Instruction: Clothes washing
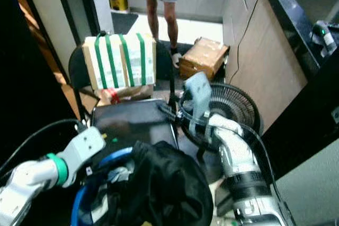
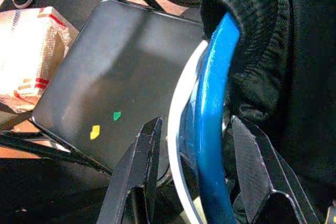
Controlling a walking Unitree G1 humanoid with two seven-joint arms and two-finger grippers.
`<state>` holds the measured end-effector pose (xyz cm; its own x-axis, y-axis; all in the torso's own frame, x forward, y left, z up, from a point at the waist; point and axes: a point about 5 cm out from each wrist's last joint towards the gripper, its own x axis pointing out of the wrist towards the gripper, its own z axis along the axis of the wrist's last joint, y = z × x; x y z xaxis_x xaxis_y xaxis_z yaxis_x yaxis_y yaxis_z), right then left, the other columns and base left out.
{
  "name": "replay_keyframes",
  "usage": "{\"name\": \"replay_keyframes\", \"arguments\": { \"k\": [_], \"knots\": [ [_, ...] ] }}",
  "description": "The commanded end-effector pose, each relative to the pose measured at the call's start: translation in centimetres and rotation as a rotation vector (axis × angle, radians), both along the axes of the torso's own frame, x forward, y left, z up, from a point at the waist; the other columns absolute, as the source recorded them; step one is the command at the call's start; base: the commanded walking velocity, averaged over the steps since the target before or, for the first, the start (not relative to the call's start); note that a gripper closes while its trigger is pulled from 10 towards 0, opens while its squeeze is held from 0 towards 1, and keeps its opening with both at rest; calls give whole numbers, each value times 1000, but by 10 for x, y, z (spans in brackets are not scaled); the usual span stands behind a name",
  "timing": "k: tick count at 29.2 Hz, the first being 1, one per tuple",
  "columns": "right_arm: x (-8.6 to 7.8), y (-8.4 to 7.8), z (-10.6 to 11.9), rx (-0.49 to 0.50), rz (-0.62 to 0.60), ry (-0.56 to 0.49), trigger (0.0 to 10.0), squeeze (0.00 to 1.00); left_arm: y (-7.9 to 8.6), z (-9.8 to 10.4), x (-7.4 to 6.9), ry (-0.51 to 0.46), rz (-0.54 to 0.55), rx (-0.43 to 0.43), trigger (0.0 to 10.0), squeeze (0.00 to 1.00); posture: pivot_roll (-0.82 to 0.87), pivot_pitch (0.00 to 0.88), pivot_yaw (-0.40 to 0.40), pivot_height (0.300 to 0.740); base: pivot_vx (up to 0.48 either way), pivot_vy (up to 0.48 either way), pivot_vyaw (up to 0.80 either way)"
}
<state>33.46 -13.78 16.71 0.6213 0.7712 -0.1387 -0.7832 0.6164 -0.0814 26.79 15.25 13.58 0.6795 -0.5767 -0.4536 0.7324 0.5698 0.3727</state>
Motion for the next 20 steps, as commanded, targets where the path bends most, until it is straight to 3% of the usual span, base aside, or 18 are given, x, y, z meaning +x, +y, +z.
{"name": "replay_keyframes", "arguments": {
  "k": [1, 12, 13, 14, 15, 16, 20],
  "knots": [
    [-3, 5, -3, -41, 23, -7, 10000, 1000, 0, -7, -5, 30, -12, 24, 10000, 0, 125, 60, 77, 740, 0, 0, 0],
    [0, 9, -27, -165, -25, -63, 10000, 1000, 1, -7, -4, 31, -13, 36, 10000, 0, 139, 67, 68, 740, 0, 0, 0],
    [-1, 10, -30, -206, -12, -58, 10000, 357, 1, -7, -4, 31, -13, 38, 10000, 0, 139, 67, 68, 740, 0, 0, 0],
    [-1, 10, -30, -206, -12, -58, 10000, 357, 1, -7, -4, 31, -13, 38, 10000, 0, 139, 67, 68, 740, 0, 0, 0],
    [-4, 10, -35, -245, 17, -34, 10000, 0, 1, -7, -4, 31, -13, 41, 10000, 0, 139, 67, 68, 740, 0, 0, 0],
    [-8, 11, -40, -292, 53, -9, 10000, 0, 1, -8, -4, 31, -15, 48, 10000, 0, 139, 67, 68, 740, 0, 0, 0],
    [-9, 11, -42, -326, 61, -29, 10000, 0, 1, -8, -4, 32, -17, 54, 10000, 0, 139, 67, 68, 740, 0, 0, 0]
  ]
}}
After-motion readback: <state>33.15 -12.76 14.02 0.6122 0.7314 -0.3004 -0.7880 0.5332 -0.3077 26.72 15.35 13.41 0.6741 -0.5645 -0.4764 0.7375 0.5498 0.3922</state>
